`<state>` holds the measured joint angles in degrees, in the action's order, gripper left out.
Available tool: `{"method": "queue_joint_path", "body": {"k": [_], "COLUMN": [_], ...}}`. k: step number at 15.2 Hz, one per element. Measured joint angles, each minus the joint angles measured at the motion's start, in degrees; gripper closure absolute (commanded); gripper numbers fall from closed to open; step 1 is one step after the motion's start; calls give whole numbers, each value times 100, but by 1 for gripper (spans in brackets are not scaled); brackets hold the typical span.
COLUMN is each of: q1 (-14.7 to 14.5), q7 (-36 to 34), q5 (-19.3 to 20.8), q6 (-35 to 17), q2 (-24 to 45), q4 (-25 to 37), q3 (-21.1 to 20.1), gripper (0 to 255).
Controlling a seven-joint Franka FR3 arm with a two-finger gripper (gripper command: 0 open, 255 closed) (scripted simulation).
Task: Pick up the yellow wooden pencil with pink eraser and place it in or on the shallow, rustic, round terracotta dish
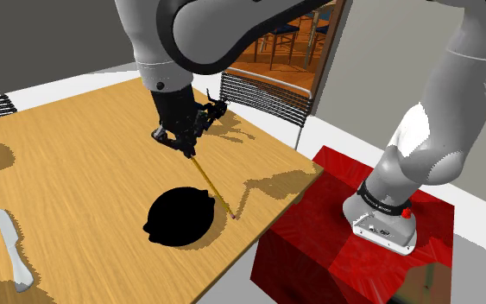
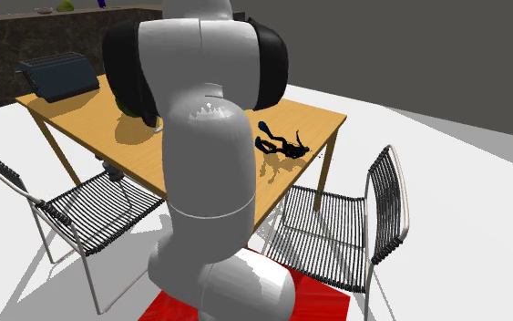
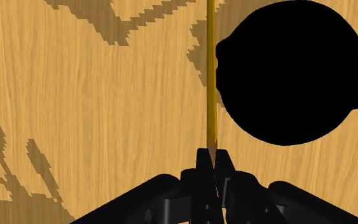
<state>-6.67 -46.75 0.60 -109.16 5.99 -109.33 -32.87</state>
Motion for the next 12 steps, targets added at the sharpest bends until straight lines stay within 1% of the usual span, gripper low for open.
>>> {"method": "queue_joint_path", "body": {"k": [1,6,9,12], "q1": [-62,-603,-731,-737], "q7": [-117,-771,-892,-907], "q5": [86,706,824,868], "q6": [29,486,477,300], "q2": [157,1349,1581,1656], "q4": [161,1636,1828,1713], "q3": [-27,-77,-60,-37], "gripper": [255,255,255,255]}}
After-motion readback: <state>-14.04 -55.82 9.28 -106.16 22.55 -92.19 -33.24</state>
